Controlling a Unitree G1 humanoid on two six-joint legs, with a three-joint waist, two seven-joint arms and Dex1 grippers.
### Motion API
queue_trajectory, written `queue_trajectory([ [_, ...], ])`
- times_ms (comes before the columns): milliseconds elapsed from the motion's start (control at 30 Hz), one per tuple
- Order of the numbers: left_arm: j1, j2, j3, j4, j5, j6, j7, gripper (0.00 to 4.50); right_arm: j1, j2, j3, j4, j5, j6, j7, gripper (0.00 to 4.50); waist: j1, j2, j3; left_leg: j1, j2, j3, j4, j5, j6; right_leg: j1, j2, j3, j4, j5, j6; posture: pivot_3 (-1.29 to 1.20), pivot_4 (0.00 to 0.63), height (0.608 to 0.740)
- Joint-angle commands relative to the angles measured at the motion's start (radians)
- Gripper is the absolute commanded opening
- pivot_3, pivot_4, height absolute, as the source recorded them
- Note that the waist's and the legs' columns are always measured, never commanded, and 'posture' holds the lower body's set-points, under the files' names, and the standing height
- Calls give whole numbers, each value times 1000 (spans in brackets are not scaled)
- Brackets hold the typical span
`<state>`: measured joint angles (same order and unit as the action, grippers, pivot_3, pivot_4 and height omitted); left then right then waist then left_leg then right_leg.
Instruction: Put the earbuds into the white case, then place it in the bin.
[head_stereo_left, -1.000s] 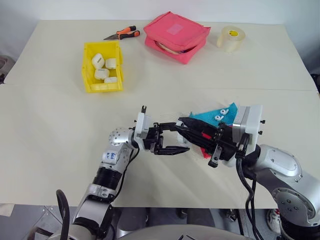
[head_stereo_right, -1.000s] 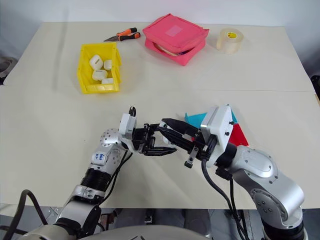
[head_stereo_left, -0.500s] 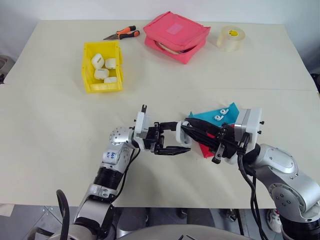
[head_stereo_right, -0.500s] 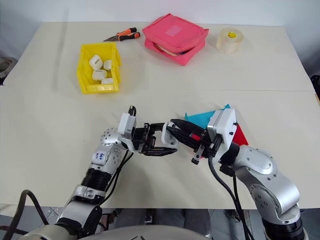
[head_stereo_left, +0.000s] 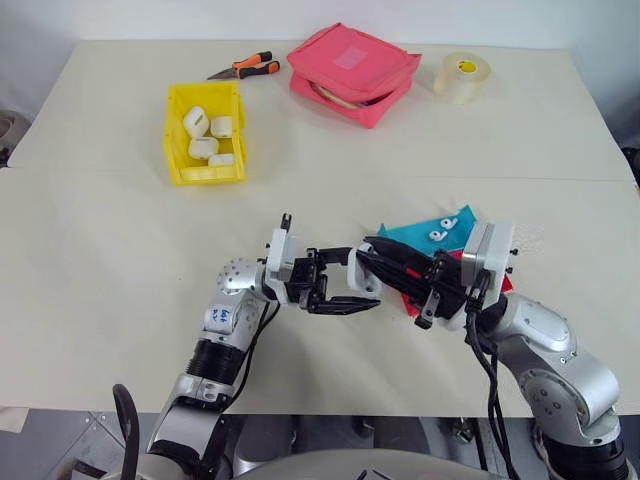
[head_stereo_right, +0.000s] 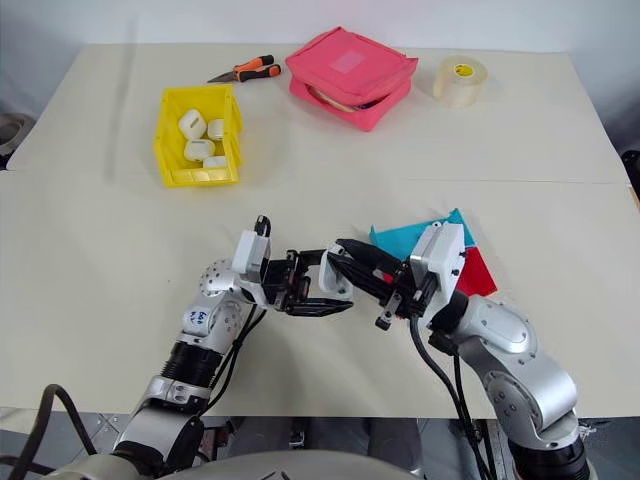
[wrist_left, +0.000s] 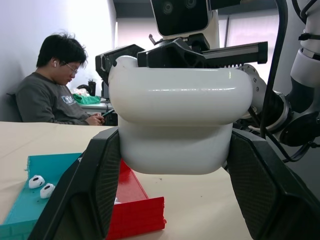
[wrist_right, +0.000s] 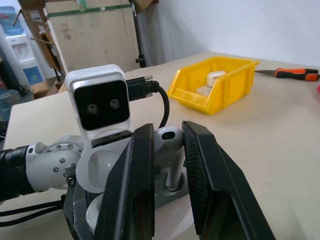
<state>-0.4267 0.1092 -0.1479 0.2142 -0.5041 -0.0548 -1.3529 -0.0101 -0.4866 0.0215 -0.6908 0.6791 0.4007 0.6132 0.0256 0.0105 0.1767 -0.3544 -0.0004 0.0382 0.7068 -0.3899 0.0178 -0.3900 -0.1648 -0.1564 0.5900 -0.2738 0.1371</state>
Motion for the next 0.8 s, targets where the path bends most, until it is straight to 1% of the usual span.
queue_trajectory([
  [33,-52,-45,-11,-61,-34,-15,-1,2788,55,3,41,66,-73,-23,9,471,1,0,0,0,0,0,0,0,0,0,0,0,0,0,0,0,150,740],
  [267,-60,-58,24,-73,-42,-7,42,2788,151,-42,13,61,-117,-73,25,471,0,0,0,0,0,0,0,0,0,0,0,0,0,0,0,0,150,740],
  [500,-66,-41,63,-59,-45,-11,67,2788,234,-135,-54,-10,-75,-52,44,471,1,0,0,0,0,0,0,0,0,0,0,0,0,0,0,0,150,740],
  [600,-71,-41,71,-51,-45,-17,70,2788,235,-163,-75,-20,-51,-43,50,471,1,0,0,0,0,0,0,0,0,0,0,0,0,0,0,0,150,740],
  [800,-70,-49,58,-48,-39,-33,57,2788,143,-191,-37,-15,-35,-13,49,471,1,0,0,0,0,0,0,0,0,0,0,0,0,0,0,0,150,740],
])
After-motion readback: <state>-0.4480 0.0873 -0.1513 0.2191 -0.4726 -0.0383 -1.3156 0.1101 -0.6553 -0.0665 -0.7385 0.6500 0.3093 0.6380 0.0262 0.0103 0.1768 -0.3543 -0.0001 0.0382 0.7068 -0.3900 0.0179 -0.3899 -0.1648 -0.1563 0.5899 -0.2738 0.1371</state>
